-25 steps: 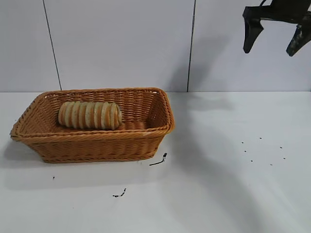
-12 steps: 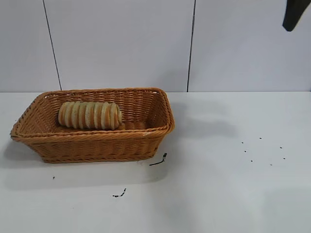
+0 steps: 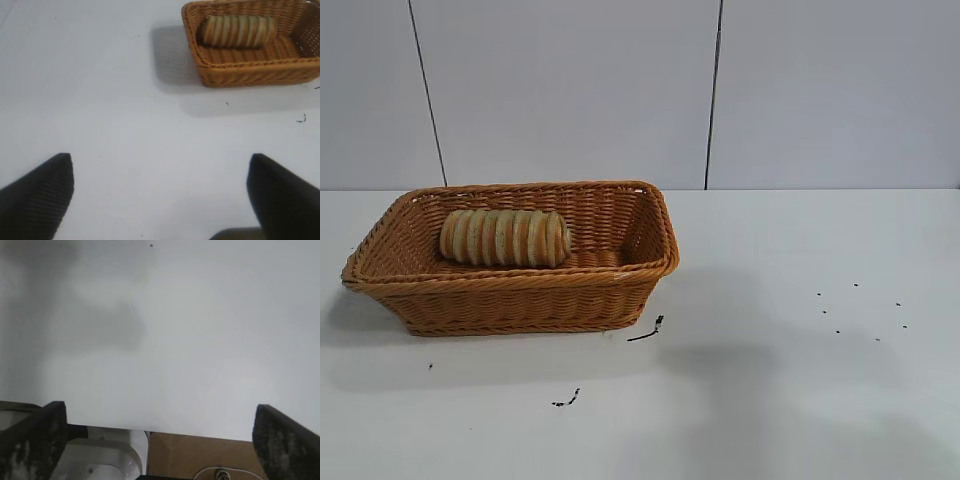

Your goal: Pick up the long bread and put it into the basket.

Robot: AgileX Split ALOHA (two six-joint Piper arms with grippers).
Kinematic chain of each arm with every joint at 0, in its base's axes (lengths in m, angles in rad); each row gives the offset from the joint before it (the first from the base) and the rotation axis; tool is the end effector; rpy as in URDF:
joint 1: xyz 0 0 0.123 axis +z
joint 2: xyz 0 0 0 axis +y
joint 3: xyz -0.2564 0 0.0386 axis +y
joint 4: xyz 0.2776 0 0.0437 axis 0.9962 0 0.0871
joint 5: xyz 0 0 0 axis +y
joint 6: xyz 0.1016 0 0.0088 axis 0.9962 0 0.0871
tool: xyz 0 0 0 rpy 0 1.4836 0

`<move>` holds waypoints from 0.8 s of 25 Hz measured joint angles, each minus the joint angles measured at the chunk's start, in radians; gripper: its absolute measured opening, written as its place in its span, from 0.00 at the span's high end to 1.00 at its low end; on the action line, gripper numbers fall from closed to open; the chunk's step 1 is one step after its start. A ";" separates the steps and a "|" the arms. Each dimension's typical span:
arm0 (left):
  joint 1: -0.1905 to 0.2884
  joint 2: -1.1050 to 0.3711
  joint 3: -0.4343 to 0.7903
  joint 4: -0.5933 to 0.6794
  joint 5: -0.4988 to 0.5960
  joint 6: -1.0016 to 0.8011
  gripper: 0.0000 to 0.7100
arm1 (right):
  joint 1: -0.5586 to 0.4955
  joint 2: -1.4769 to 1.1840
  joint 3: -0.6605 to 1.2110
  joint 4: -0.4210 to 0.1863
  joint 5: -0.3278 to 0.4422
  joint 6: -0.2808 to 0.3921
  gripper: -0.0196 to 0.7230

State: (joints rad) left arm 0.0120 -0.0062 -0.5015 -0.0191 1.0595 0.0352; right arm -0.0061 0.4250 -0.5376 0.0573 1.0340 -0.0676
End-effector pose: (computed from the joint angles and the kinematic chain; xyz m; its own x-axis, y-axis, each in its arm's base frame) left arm 0.0558 -0.0010 0.2874 -0.4477 0.0205 -0.8939 0.0145 0.9998 0.0157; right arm 0.1217 0.0043 0.2630 -0.7387 -0.0337 -0.6732 -0.0553 0.9984 0.0107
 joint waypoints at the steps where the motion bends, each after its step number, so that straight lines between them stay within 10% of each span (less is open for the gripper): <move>1: 0.000 0.000 0.000 0.000 0.000 0.000 0.02 | 0.000 -0.056 0.019 0.001 -0.003 0.000 0.04; 20: 0.000 0.006 0.000 0.000 0.000 0.000 0.02 | 0.000 -0.431 0.033 0.002 -0.011 0.000 0.04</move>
State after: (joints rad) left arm 0.0120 0.0000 -0.5015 -0.0191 1.0595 0.0352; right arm -0.0061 -0.0059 -0.5041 0.0594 1.0228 -0.0676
